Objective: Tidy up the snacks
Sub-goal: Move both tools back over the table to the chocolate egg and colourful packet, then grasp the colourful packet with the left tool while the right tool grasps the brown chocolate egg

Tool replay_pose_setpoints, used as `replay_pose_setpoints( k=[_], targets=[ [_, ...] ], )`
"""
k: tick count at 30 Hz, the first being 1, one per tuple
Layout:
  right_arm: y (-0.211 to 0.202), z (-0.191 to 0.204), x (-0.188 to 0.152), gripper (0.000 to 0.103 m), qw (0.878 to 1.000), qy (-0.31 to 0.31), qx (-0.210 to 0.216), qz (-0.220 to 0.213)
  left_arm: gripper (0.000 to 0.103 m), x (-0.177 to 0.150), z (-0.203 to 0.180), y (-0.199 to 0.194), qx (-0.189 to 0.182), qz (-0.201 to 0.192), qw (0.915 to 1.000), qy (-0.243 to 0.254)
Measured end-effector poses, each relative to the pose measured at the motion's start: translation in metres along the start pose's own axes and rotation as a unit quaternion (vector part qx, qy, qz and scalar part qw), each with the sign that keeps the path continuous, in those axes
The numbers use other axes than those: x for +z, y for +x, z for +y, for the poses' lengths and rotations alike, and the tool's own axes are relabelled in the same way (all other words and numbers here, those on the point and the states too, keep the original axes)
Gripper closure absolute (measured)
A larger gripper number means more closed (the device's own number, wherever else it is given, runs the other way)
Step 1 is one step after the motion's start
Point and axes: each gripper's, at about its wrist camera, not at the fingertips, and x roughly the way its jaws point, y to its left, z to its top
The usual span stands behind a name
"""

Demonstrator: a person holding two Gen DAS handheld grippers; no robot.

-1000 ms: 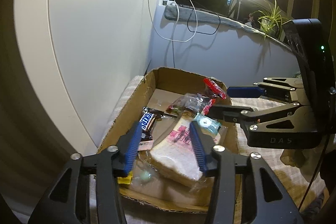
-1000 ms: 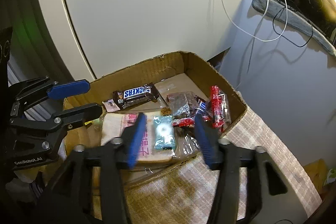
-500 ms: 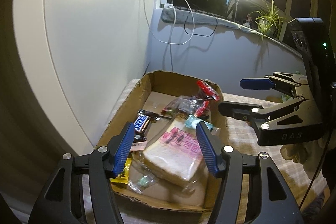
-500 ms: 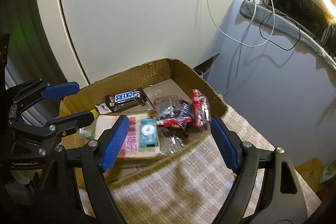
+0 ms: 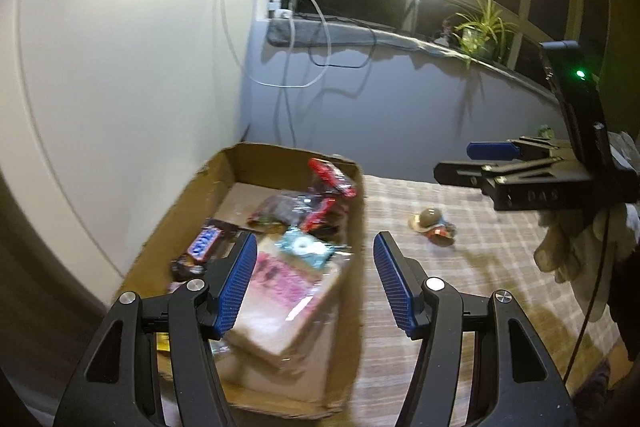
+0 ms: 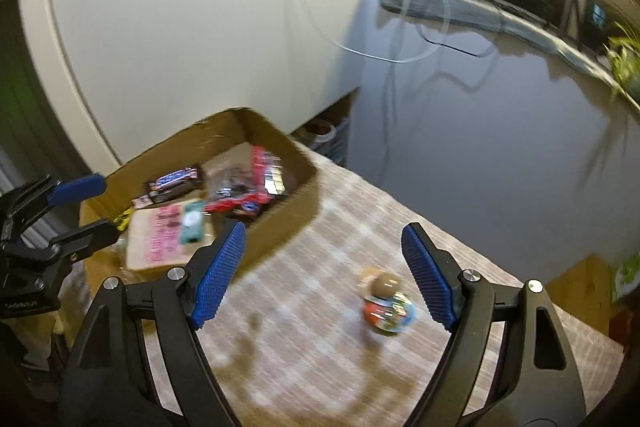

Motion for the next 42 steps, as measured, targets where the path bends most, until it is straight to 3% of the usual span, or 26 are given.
replay_pose_setpoints(
  k=[7, 15, 23, 26, 28, 31, 42],
  targets=[
    [0.008, -0.043, -0.011, 0.02, 0.999, 0.035, -0.002, 0.02, 0.043, 0.002, -0.032, 0.011, -0.022, 0.008, 0.9996, 0.019],
    [0.03, -0.072, -0.027, 0.021, 0.996, 0.052, 0.032, 0.057, 0.043, -0.003, -0.07, 0.037, -0.052, 0.033, 0.9976, 0.033],
    [0.065, -0.079, -0.032, 0.042, 0.99, 0.036, 0.085, 0.102, 0.043, -0.009, -0.096, 0.077, -0.086, 0.072, 0.9936, 0.013],
    [0.077, -0.081, -0.032, 0.042, 0.988, 0.03, 0.096, 0.116, 0.043, -0.011, -0.103, 0.093, -0.094, 0.081, 0.9922, 0.008],
    [0.083, -0.083, -0.032, 0.043, 0.987, 0.029, 0.104, 0.122, 0.043, -0.012, -0.107, 0.104, -0.097, 0.086, 0.9916, 0.0],
    [0.092, -0.09, -0.033, 0.056, 0.983, 0.036, 0.124, 0.133, 0.043, -0.012, -0.114, 0.118, -0.1, 0.09, 0.9909, -0.007],
    [0.097, -0.095, -0.036, 0.056, 0.975, 0.036, 0.169, 0.138, 0.043, -0.008, -0.13, 0.146, -0.075, 0.103, 0.9919, 0.003]
  ],
)
